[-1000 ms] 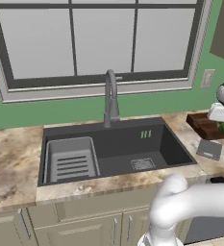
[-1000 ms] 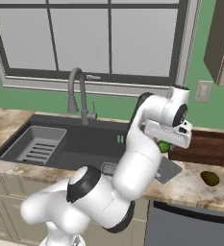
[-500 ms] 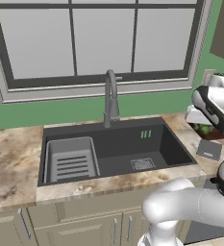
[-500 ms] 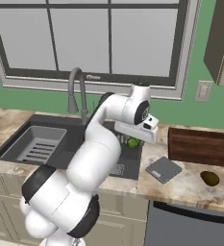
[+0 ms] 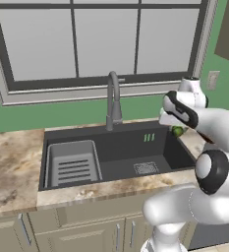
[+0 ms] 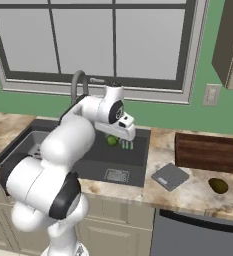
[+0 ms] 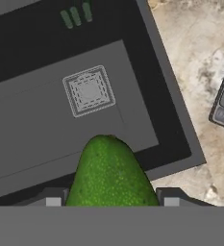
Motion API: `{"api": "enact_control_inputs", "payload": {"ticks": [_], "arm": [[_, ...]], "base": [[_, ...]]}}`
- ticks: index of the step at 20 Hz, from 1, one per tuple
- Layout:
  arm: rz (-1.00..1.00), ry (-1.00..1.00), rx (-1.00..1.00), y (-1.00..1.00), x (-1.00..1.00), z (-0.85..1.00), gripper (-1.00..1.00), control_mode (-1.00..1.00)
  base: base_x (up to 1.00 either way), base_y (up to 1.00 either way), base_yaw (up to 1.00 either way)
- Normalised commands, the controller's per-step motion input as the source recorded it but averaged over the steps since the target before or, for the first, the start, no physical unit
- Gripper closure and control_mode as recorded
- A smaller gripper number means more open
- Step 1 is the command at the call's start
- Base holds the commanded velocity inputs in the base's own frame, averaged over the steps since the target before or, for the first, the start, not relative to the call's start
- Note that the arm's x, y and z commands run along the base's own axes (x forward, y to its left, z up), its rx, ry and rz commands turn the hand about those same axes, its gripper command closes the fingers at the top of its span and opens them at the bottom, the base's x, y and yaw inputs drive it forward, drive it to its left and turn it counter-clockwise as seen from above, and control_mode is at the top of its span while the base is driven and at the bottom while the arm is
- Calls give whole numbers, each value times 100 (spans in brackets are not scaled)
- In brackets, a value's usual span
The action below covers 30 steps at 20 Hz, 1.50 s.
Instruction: Pick up all produce items and place them in the sink. Turn on the sink faucet to wash them. Then turn the sink off and put them in the tray.
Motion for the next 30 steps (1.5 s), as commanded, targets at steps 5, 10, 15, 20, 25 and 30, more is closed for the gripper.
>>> {"api": "enact_control_inputs", "payload": {"ticks": [5, 10, 15, 20, 25, 30], "arm": [[0, 6, 6, 49, 30, -15, 100, -100], [0, 1, 14, 1, 23, -47, 100, -100], [5, 0, 13, 3, 34, -63, 100, -100], [7, 0, 6, 14, 32, -64, 100, -100], [8, 0, 4, 11, 42, -64, 100, -100], [7, 0, 1, 13, 37, -59, 100, -100]], "base": [[0, 0, 0], [0, 0, 0], [0, 0, 0], [0, 0, 0], [0, 0, 0], [0, 0, 0]]}}
